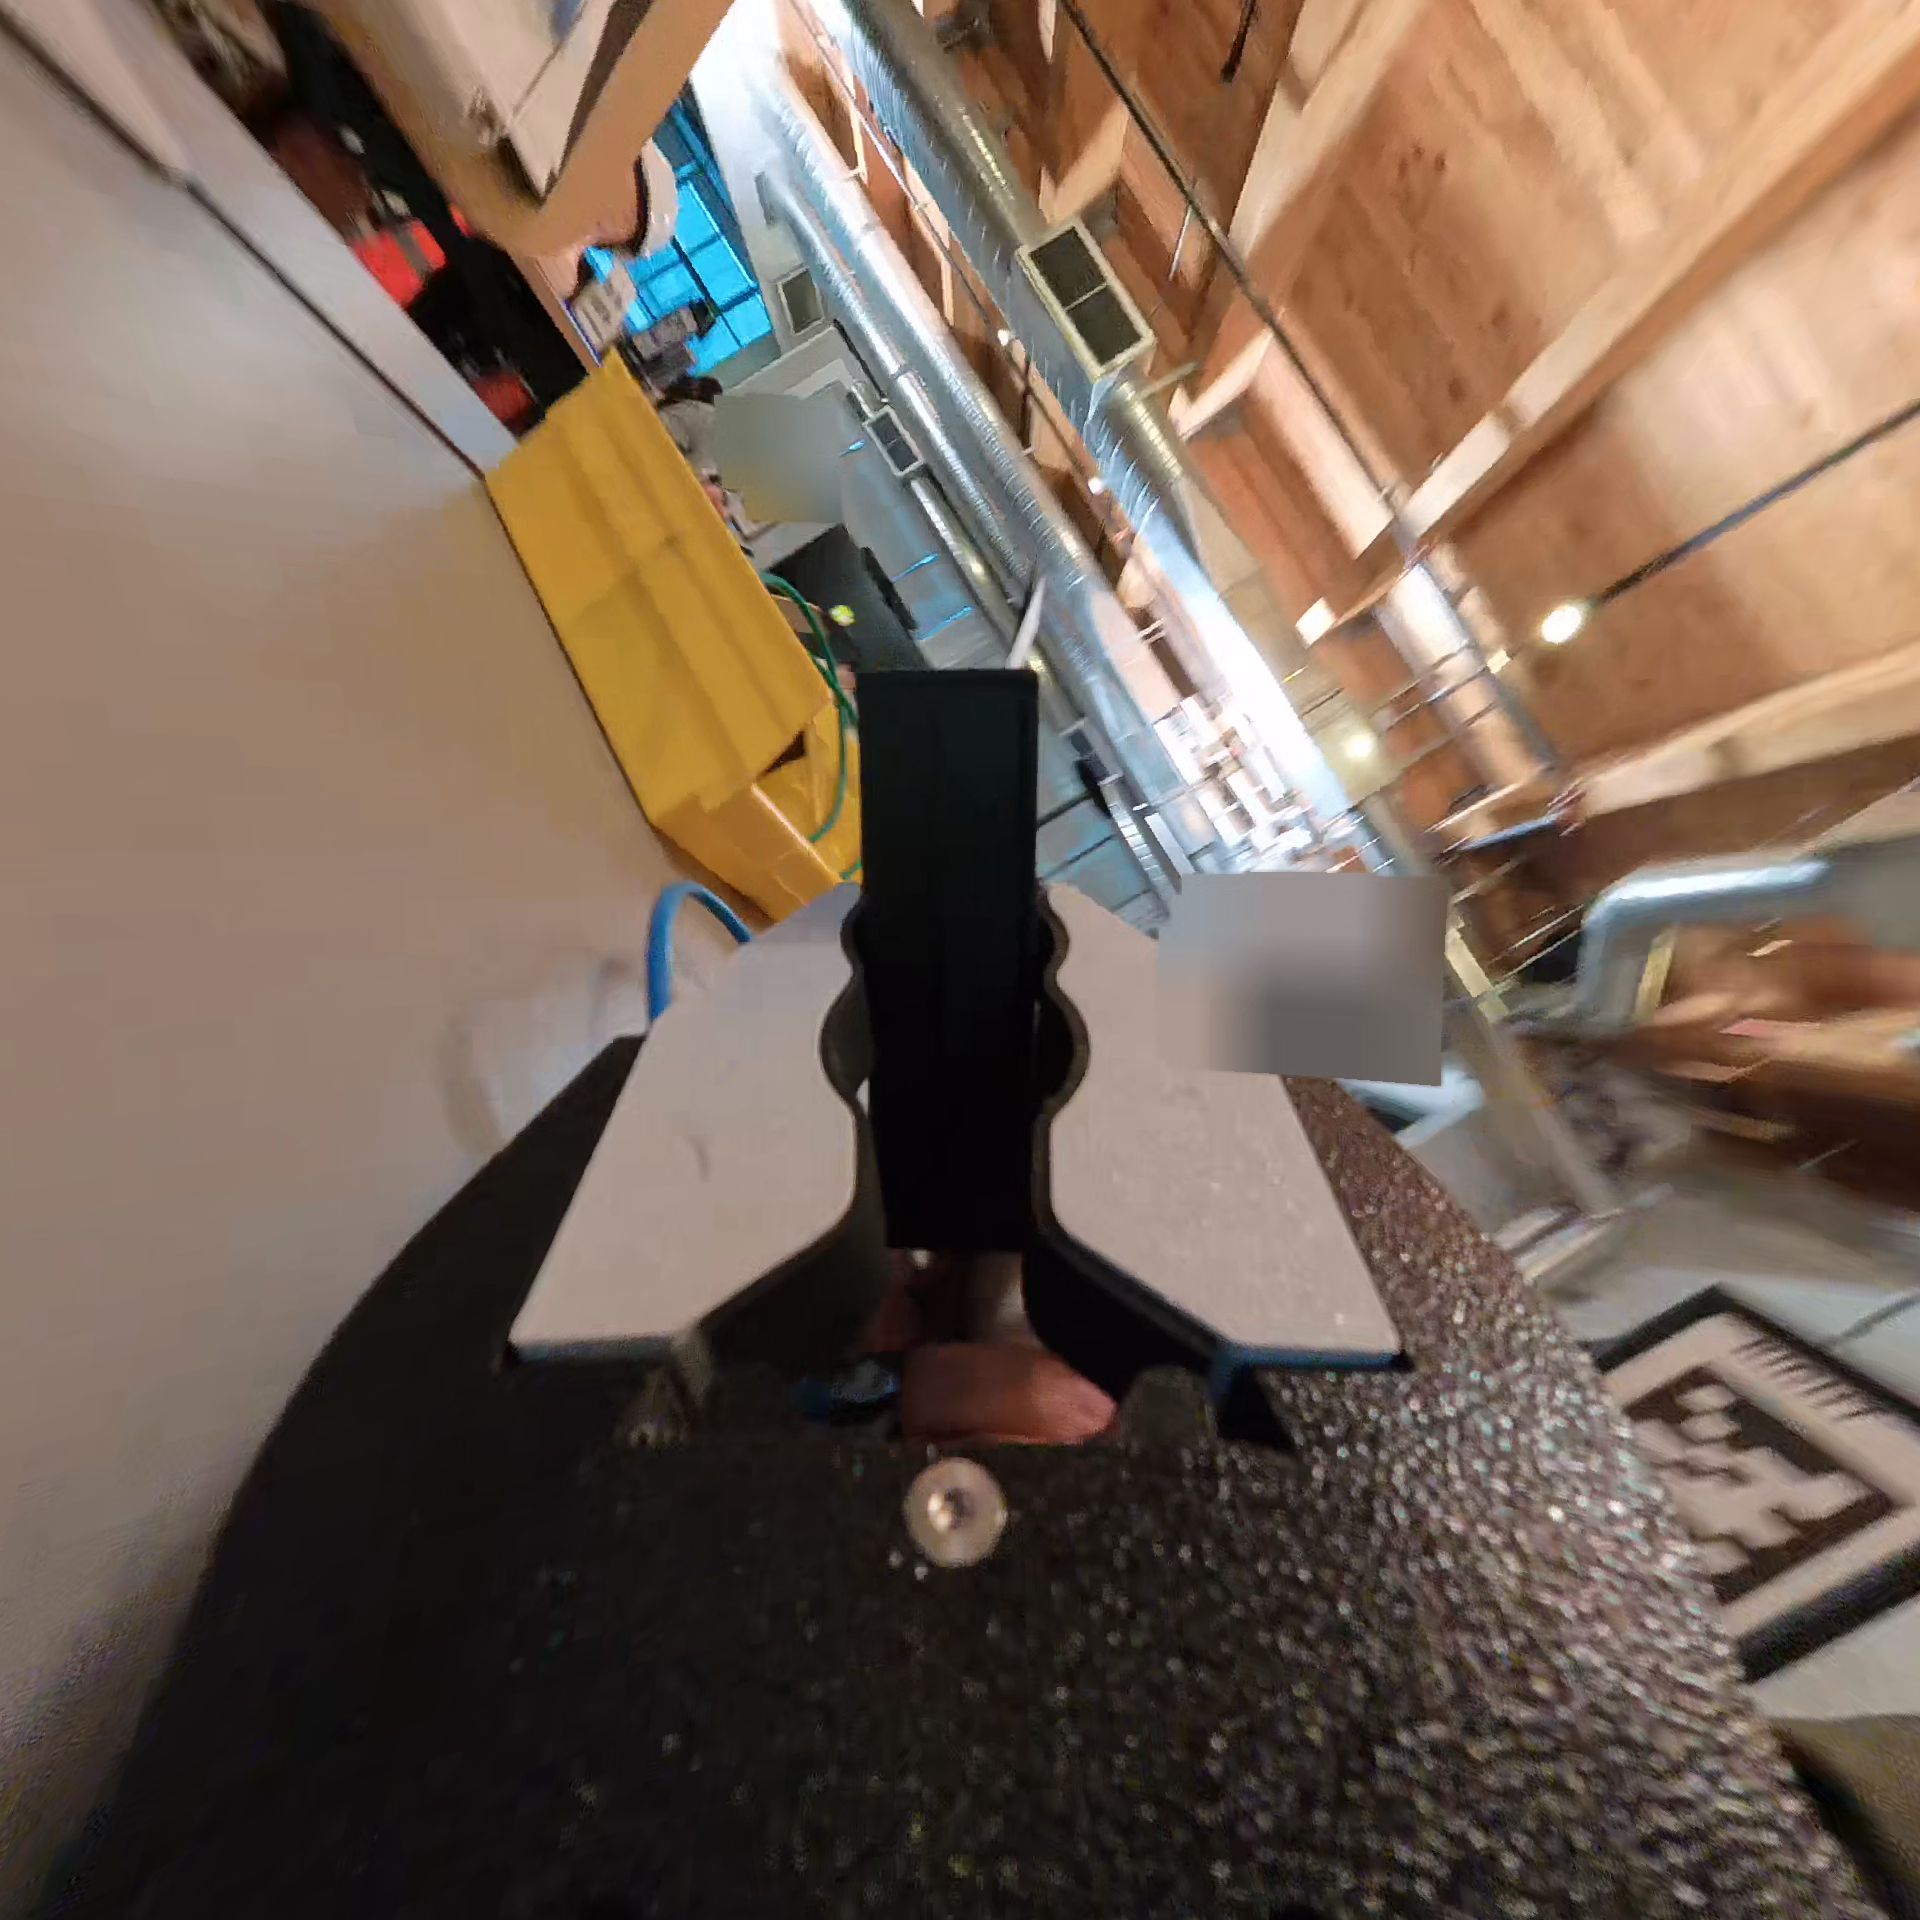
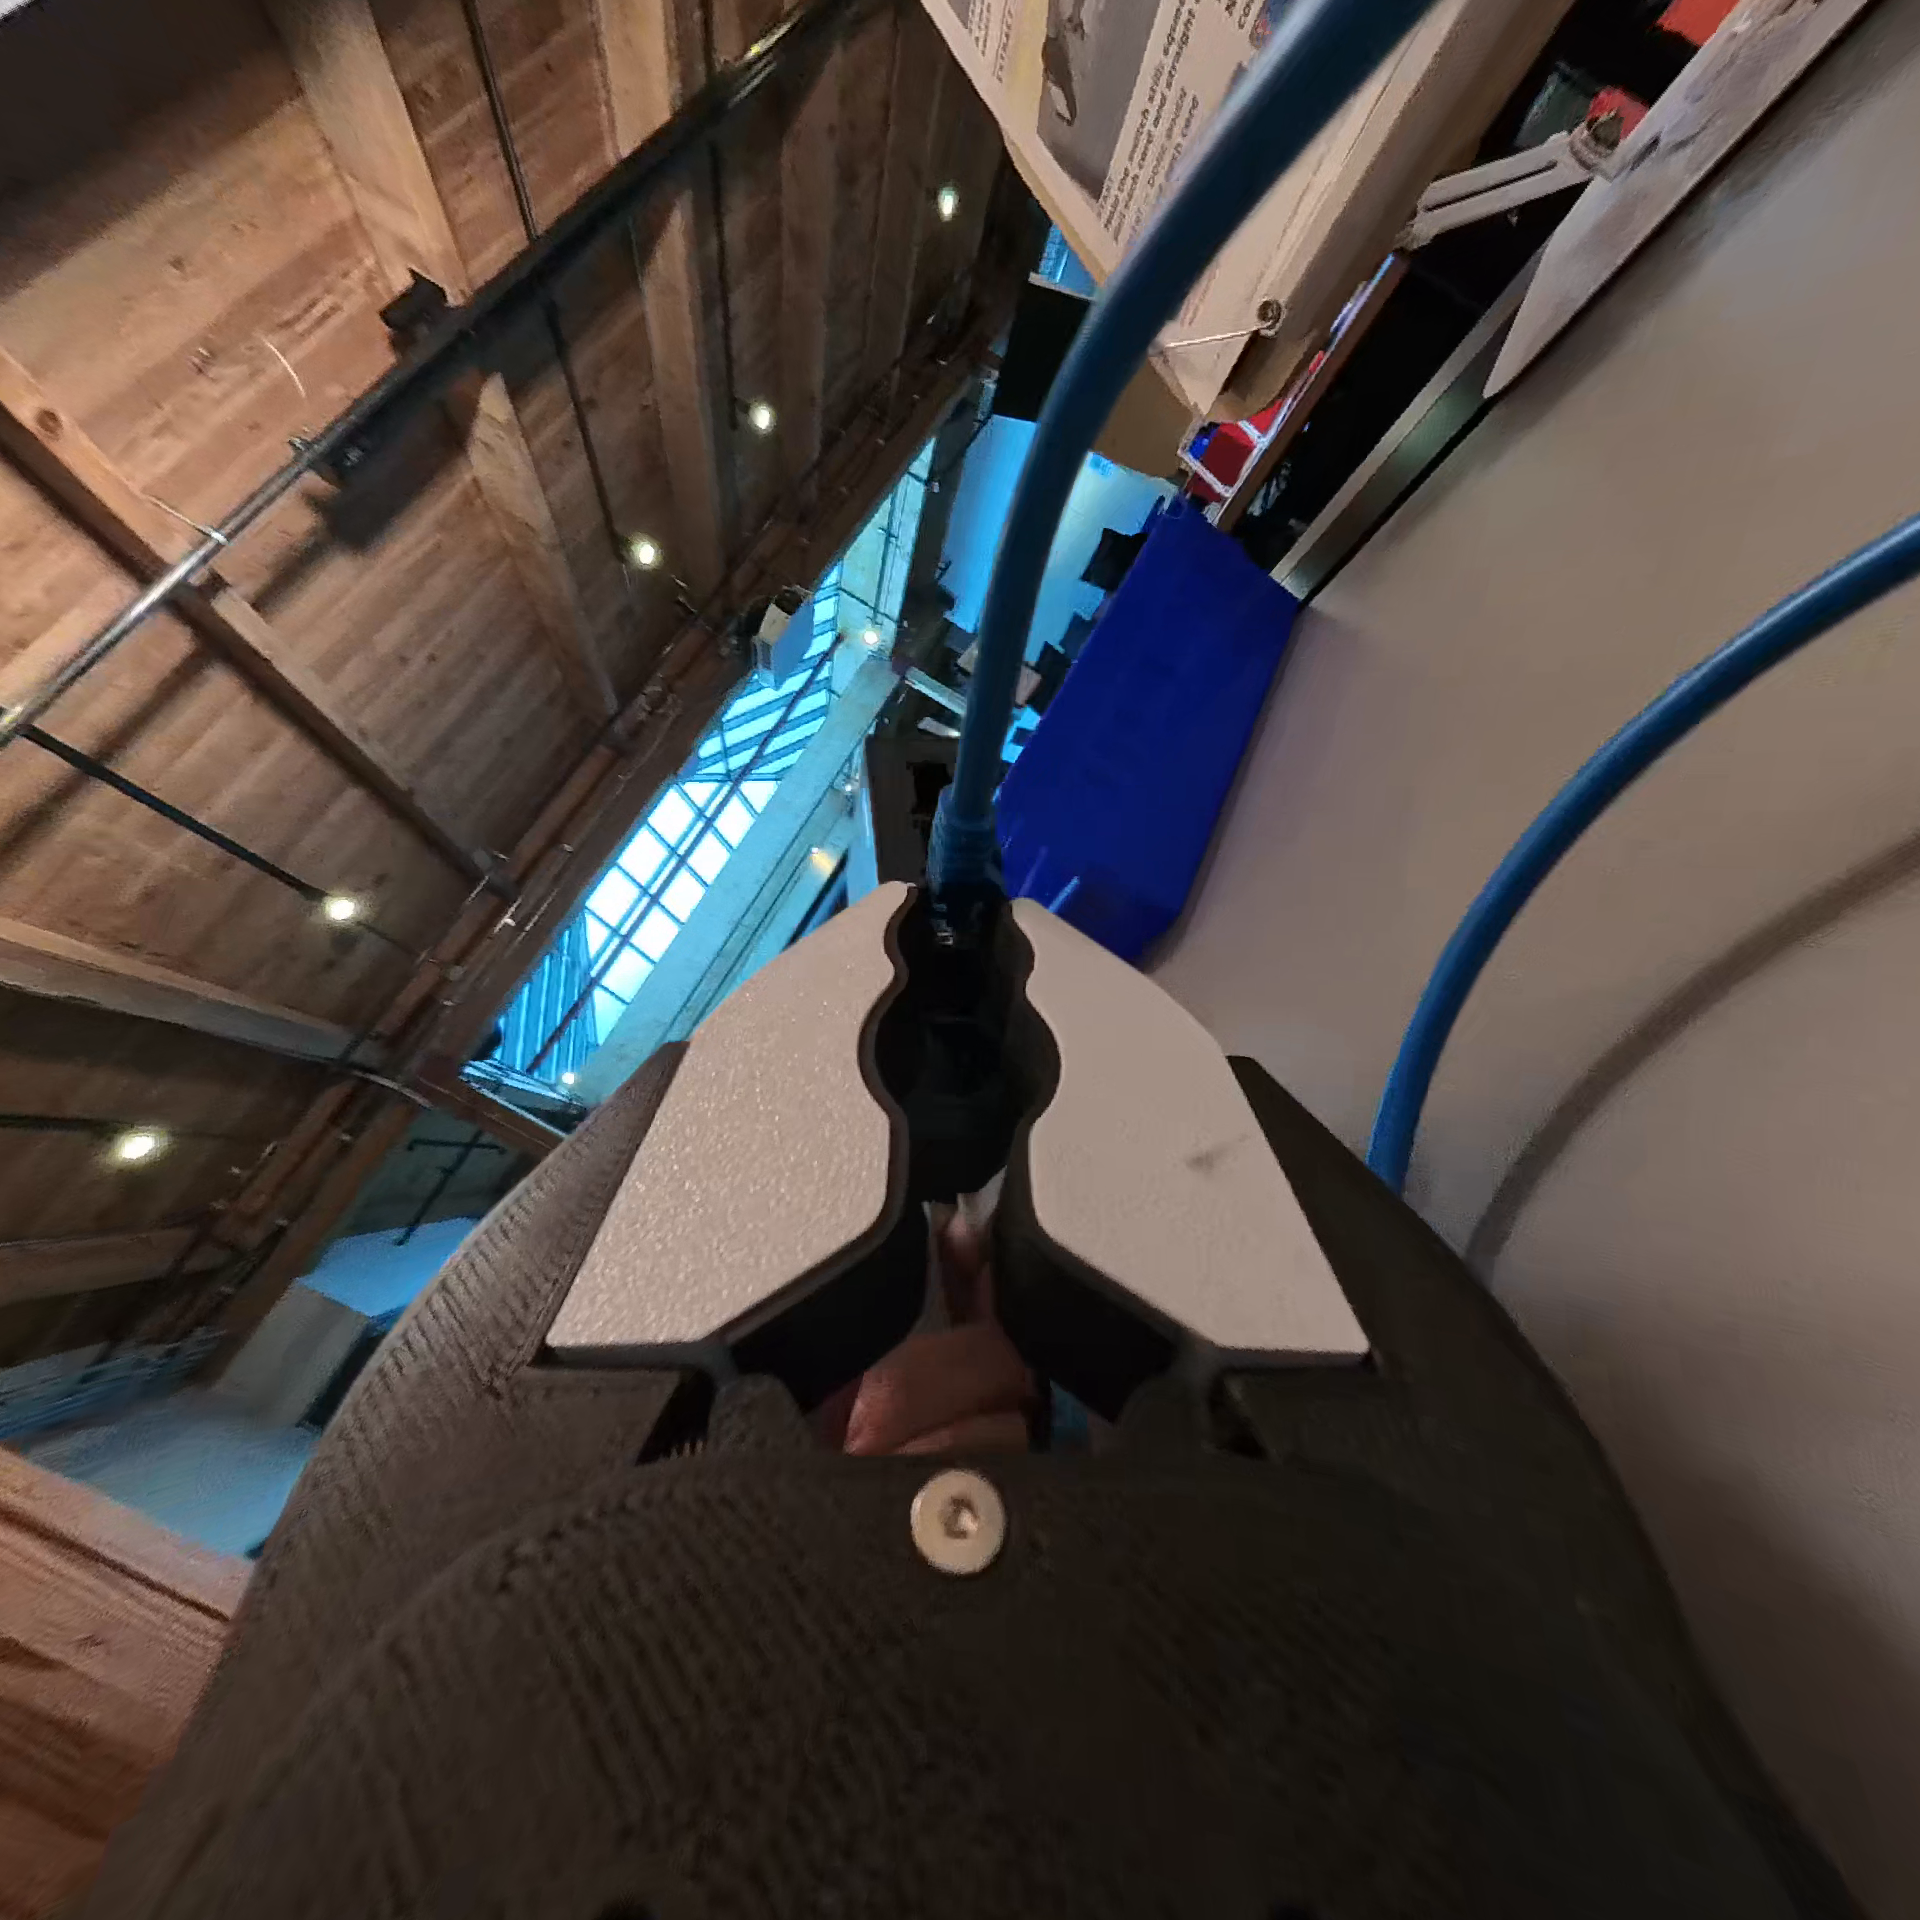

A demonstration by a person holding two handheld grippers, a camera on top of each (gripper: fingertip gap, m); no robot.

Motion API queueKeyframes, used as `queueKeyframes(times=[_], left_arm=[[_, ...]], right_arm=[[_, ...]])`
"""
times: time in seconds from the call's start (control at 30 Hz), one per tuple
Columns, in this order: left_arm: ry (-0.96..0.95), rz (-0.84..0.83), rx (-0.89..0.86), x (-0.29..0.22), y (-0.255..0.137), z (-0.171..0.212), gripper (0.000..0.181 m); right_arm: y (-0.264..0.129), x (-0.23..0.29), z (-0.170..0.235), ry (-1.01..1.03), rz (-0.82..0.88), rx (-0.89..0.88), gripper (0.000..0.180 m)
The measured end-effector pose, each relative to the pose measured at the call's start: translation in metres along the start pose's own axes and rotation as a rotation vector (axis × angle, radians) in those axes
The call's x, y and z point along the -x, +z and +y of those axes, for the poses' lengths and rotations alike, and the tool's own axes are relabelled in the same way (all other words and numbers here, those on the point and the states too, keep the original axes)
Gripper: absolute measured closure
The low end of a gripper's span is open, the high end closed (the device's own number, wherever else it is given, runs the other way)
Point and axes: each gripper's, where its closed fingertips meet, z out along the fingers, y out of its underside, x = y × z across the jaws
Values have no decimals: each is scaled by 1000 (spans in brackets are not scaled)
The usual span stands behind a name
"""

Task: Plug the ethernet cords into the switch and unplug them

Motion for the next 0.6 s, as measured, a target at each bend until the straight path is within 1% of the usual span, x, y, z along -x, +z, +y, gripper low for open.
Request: queueKeyframes(times=[0.07, 0.13, 0.17, 0.27, 0.3, 0.33, 0.4, 0.43, 0.47, 0.53, 0.6], left_arm=[[86, -5, -7, -4, -1, -4, 154], [76, 12, -15, -6, -2, -7, 154], [27, 21, -17, -5, -3, -8, 154], [-198, 71, -25, -1, -4, -6, 153], [-200, 70, -29, 2, -4, -4, 154], [-159, 59, -42, 2, -4, -6, 154], [-46, -8, -109, 7, -13, -23, 154], [-27, 7, -123, 5, -19, -32, 154], [-52, 59, -141, -3, -21, -39, 154], [-69, 100, -189, -16, -22, -47, 154], [-18, 84, -133, -22, -18, -42, 154]], right_arm=[[1, 4, 0, 18, -30, -3, 170], [3, 7, 2, 15, -41, -4, 171], [3, 7, 2, -1, -30, 4, 171], [2, 3, 3, -32, -4, -1, 172], [1, 1, 4, -33, -2, 9, 171], [-1, 1, 2, -19, 3, -9, 171], [-12, 1, -21, -9, -12, -94, 172], [-17, -6, -26, -37, 27, -84, 172], [-19, -8, -26, -79, 42, -52, 172], [-21, -2, -26, -158, 26, -18, 171], [-22, 1, -32, -242, 48, 26, 171]])
